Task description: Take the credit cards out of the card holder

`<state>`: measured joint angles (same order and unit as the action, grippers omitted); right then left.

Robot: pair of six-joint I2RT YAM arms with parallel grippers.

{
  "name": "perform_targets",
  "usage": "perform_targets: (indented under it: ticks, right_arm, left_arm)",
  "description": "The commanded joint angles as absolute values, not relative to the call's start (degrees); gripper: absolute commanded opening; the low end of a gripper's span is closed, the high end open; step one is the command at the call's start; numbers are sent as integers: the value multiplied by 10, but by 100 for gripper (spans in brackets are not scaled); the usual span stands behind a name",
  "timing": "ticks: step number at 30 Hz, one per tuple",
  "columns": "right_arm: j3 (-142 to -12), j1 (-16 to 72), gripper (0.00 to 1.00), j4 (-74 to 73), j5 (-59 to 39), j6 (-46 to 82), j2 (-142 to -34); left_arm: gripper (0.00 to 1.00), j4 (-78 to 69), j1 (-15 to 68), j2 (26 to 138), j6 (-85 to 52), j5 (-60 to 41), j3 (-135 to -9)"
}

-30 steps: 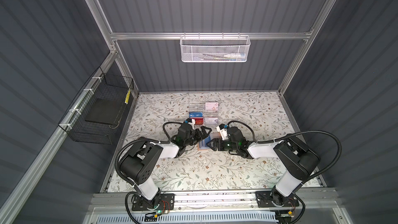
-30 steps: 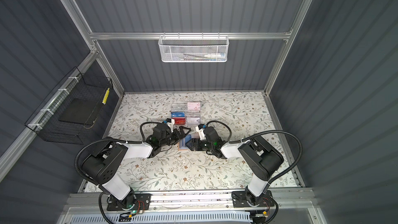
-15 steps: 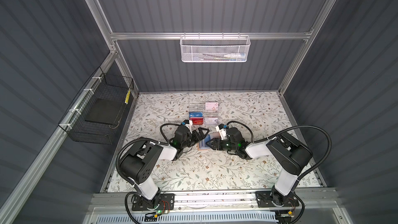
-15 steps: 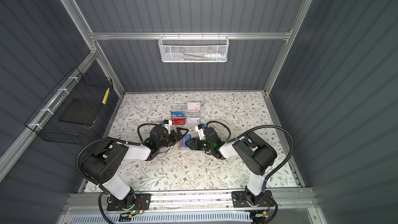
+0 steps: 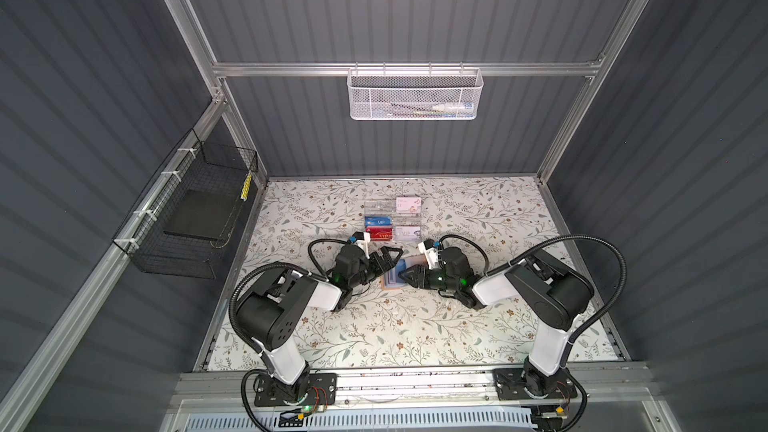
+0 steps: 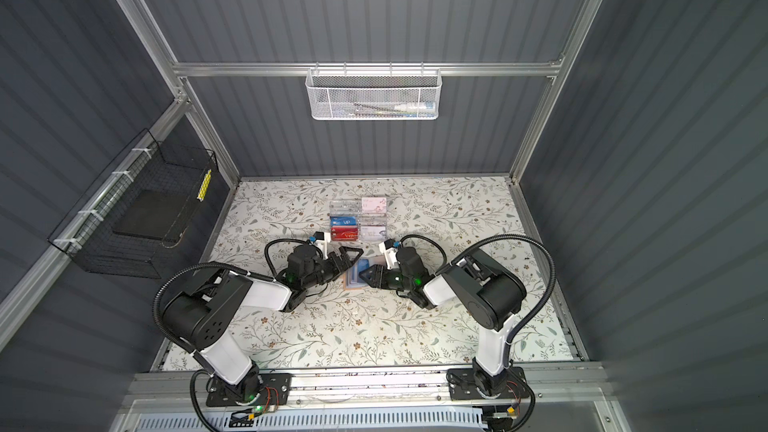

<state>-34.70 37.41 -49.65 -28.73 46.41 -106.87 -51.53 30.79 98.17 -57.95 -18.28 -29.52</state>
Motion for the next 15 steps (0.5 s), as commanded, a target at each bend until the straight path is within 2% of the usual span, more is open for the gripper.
perform_targets:
  ticks: [1,5,15]
  right_arm:
    - [-337,370,50,-536,-302,482,-1086]
    - [-337,367,48,-556,-309,492,-1100]
    - [-328,367,43,-612,-317,514,-1115]
  left_arm:
    - [100,-460,306,1004,-589,-194,-273]
    - [100,-454,301,985,-591,-214,-276]
    - [100,-321,300,854,-561,-216,-309]
